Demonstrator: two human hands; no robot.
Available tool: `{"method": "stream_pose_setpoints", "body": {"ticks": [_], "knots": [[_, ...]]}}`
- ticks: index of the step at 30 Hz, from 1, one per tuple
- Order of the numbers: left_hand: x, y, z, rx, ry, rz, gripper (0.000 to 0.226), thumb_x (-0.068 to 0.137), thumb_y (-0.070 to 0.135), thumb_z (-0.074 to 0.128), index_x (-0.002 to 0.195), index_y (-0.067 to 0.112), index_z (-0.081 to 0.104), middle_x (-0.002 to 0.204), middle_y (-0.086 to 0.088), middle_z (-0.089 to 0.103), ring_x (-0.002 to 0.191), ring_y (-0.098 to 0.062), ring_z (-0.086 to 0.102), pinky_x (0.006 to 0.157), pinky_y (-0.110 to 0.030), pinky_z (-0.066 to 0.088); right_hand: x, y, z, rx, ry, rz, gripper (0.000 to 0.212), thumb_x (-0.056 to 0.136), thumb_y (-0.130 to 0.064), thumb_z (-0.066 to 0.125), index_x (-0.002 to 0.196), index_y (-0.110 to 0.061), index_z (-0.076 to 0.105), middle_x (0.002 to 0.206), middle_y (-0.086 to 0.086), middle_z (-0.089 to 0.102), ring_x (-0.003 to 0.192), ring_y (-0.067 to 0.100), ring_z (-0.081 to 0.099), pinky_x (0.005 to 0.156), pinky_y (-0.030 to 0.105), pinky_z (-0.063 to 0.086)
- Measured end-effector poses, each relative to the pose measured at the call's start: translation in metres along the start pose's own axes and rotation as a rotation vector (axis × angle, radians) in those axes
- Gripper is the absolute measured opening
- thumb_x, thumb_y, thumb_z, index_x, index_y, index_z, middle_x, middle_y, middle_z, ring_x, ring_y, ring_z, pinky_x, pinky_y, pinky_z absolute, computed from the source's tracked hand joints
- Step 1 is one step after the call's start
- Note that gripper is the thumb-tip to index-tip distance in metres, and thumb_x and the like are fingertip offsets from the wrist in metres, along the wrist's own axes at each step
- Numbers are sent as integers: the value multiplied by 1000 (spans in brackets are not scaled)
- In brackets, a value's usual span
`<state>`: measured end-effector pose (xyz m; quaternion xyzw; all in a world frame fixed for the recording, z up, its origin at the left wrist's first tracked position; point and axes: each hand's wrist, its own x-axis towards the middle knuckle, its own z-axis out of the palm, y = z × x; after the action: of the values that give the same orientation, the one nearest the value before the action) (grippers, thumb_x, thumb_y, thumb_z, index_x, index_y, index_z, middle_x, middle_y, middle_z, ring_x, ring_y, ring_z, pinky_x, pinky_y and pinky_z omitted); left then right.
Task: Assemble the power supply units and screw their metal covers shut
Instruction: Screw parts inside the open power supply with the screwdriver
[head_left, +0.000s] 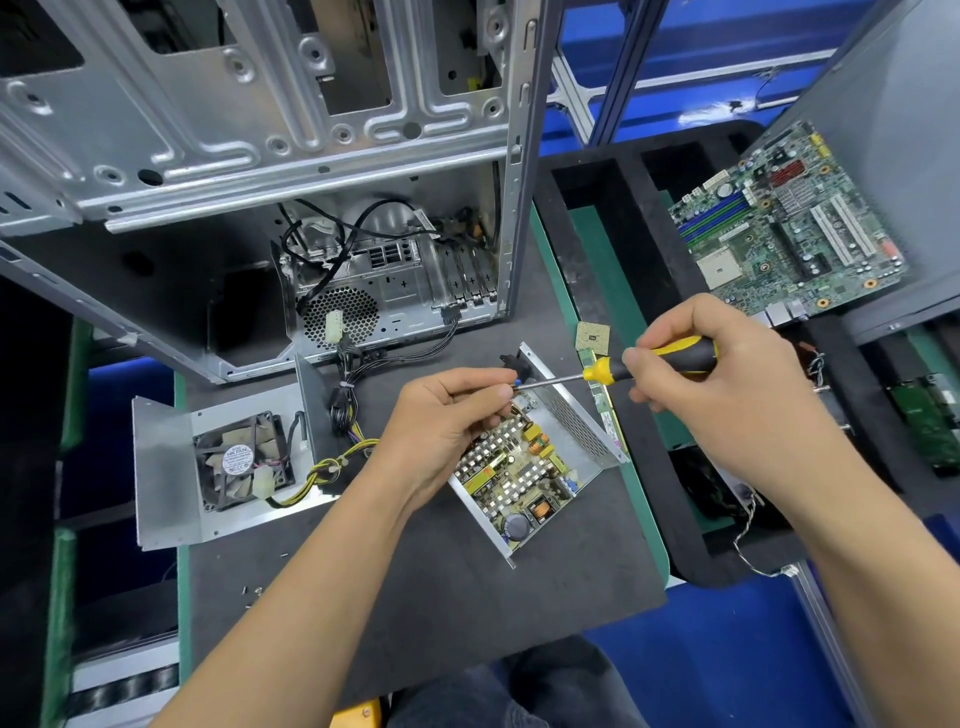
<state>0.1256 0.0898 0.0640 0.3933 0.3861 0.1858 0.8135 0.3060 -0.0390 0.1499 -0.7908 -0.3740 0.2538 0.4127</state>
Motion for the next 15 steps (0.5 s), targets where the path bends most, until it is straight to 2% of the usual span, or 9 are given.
{"method": "stream_pose_setpoints", "body": {"ticks": [4, 9, 11, 13, 15], "knots": [[0, 0, 3, 3, 6, 15, 20, 64, 12, 79, 83, 15, 82, 72, -8, 72, 64, -10, 62, 65, -16, 52, 1, 1, 3, 160, 72, 18, 20, 85, -27, 75, 86, -18, 58, 65, -4, 73, 55, 17, 70, 55, 21, 53], [-1, -5, 9, -42, 17, 25, 19, 65, 12, 79, 83, 14, 81, 72, -7, 72, 63, -10, 63, 64, -17, 52, -2, 7, 12, 488, 192, 118, 33, 79, -28, 83, 89, -9, 58, 72, 9, 73, 61, 25, 71, 55, 25, 55], [-1, -6, 11, -68, 29, 30, 18, 67, 11, 79, 84, 14, 81, 72, -7, 72, 64, -10, 63, 64, -17, 52, -3, 10, 20, 626, 189, 174, 34, 71, -31, 86, 84, -12, 62, 73, 8, 72, 64, 23, 70, 58, 24, 54], [0, -7, 12, -84, 48, 32, 16, 70, 7, 77, 85, 13, 81, 72, -8, 72, 64, -11, 62, 63, -18, 52, -3, 14, 27, 757, 152, 202, 26, 64, -32, 87, 76, -20, 67, 75, 8, 69, 67, 21, 68, 61, 25, 54], [2, -7, 10, -86, 69, 32, 15, 77, 0, 75, 86, 11, 80, 74, -9, 72, 64, -11, 62, 62, -18, 52, -4, 16, 31, 828, 124, 206, 18, 65, -26, 86, 73, -25, 70, 79, 8, 68, 69, 20, 68, 63, 25, 54]]}}
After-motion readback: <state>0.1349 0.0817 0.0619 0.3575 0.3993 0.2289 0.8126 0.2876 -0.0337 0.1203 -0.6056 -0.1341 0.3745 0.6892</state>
